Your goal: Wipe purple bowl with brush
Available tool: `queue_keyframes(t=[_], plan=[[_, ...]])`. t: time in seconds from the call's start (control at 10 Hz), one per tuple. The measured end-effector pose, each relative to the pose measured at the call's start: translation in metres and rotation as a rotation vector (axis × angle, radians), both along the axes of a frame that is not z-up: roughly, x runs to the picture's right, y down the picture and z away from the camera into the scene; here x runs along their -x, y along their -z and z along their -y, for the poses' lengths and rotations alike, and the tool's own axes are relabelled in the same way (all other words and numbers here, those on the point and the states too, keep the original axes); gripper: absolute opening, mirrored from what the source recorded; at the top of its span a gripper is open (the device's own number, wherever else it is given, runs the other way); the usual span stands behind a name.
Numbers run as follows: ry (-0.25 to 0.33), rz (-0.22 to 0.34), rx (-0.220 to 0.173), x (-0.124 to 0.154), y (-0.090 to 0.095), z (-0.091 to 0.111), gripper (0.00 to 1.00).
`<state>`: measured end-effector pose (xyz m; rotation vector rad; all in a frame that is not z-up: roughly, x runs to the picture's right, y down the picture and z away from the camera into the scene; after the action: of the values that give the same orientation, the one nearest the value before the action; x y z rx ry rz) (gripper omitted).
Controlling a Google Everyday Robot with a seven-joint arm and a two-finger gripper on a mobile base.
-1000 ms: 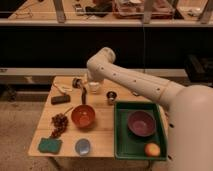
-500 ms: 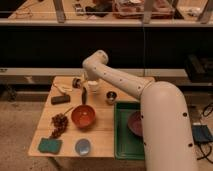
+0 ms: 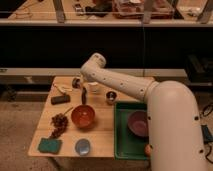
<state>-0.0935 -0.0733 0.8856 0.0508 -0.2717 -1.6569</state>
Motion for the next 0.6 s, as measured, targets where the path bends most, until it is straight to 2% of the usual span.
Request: queue_keyframes(t=[0.1, 0.3, 0.4, 0.5, 0.6], plan=[[-0.004, 0.009, 0.007, 0.001, 0.008, 0.003, 0.65], [-0.002, 0.038, 0.076, 0.004, 0.016, -0.001, 0.65], [0.004, 0.054, 0.122, 0.010, 0.016, -0.010, 0.65], [0.010, 0.060, 0.144, 0.014, 0.016, -0.017, 0.65], [0.025, 0.070, 0.191, 0.024, 0.018, -0.036, 0.65]])
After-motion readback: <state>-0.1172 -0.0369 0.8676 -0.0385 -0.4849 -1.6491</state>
